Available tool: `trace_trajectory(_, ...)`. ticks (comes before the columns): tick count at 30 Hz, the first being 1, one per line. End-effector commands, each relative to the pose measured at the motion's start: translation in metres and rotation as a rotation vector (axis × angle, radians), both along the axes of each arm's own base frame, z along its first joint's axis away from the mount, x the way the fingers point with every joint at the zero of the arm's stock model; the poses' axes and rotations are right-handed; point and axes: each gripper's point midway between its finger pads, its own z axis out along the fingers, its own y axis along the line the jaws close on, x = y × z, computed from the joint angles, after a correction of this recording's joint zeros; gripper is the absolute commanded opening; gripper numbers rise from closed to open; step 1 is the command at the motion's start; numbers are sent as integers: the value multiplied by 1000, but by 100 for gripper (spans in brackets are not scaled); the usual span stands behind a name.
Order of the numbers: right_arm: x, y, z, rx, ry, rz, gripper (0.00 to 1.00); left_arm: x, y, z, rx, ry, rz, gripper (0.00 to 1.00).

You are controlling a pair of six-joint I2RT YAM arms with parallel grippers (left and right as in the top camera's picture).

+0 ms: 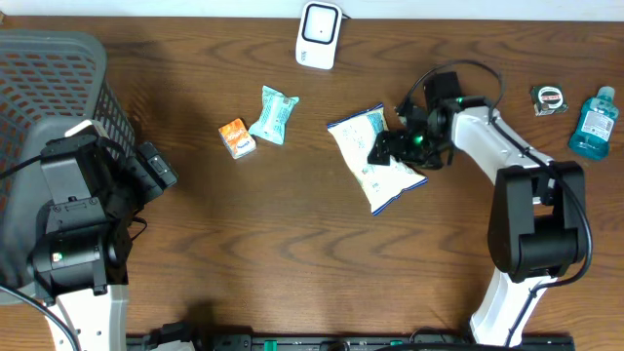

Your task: Scan the item barcode

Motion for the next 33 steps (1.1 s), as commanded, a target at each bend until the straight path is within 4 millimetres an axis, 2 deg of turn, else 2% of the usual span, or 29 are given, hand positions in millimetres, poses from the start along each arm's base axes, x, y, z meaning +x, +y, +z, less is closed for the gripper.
trace_trajectory(1, -13, 10, -9, 93, 49, -2, 86, 0, 4, 2, 3, -3, 21, 98)
trace_trajectory(5, -23, 10, -21, 99, 78, 1, 46, 0, 4, 2, 3, -3, 21, 98)
trace_trajectory(8, -22, 11, -19, 109, 77, 1, 10, 0, 4, 2, 3, -3, 21, 98)
trace_trajectory(9, -21, 13, -16, 124, 74, 3, 4, 0, 4, 2, 3, -3, 21, 98)
trace_trajectory(15, -5, 27, 14, 281, 36, 7, 2, 0, 4, 2, 3, -3, 21, 98)
trace_trajectory(16, -3, 29, 20, 305, 27, 9, 3, 0, 4, 2, 3, -3, 21, 98)
trace_trajectory(18, 3, 33, 30, 338, 1, 17, 21, 0, 4, 2, 3, -3, 21, 98)
trace_trajectory(19, 6, 33, 31, 342, -13, 23, 37, 0, 4, 2, 3, -3, 21, 97)
trace_trajectory(21, 8, 35, 31, 334, -42, 50, 88, 0, 4, 2, 3, -3, 21, 98)
trace_trajectory(22, 7, 35, 29, 315, -54, 66, 96, 0, 4, 2, 3, -3, 21, 98)
trace_trajectory(27, 11, 14, 5, 110, -37, -3, 99, 0, 4, 2, 3, -3, 21, 98)
trace_trajectory(33, 24, 6, 2, 65, -78, -39, 95, 0, 4, 2, 3, -3, 21, 98)
